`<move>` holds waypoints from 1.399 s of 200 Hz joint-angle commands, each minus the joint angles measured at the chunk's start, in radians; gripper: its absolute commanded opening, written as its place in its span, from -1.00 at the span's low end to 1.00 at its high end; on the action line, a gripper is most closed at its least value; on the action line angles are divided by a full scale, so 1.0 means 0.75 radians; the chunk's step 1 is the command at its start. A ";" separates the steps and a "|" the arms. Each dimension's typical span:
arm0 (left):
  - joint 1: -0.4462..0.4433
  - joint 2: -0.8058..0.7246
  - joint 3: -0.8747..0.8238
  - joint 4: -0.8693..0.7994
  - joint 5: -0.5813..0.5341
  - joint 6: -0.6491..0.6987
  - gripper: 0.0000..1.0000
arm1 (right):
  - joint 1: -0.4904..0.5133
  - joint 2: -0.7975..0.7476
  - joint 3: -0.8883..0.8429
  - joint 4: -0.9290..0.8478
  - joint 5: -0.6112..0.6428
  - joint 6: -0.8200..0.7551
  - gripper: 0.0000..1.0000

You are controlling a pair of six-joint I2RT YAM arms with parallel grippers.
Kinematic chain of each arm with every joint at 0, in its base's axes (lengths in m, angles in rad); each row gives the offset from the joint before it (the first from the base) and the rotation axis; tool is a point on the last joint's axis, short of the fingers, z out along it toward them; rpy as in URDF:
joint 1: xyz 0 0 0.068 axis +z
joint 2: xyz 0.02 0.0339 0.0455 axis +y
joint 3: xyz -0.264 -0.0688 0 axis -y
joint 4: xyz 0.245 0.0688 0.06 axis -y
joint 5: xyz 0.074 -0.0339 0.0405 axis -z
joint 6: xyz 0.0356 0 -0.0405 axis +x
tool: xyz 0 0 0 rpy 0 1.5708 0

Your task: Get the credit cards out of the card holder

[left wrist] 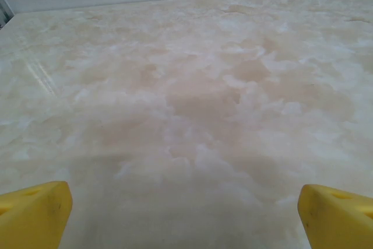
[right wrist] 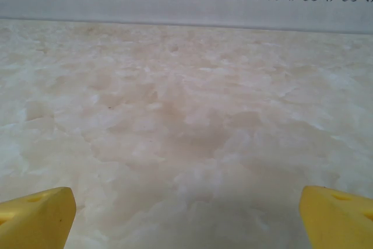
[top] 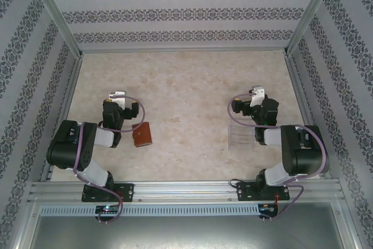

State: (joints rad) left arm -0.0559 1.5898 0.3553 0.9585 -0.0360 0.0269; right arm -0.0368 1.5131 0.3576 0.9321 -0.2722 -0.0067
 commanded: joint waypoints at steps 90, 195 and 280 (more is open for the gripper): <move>0.019 -0.009 -0.014 0.073 0.016 0.027 1.00 | -0.002 0.005 0.004 0.033 -0.043 -0.012 0.96; 0.020 -0.009 0.000 0.048 0.027 0.027 1.00 | -0.004 0.005 0.004 0.033 -0.044 -0.012 0.96; 0.030 -0.004 0.025 0.007 -0.079 -0.026 1.00 | 0.004 0.012 0.024 0.004 0.147 0.044 0.95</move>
State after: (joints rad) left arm -0.0502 1.5898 0.3557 0.9577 -0.0677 0.0223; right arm -0.0372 1.5139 0.3580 0.9306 -0.2050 0.0055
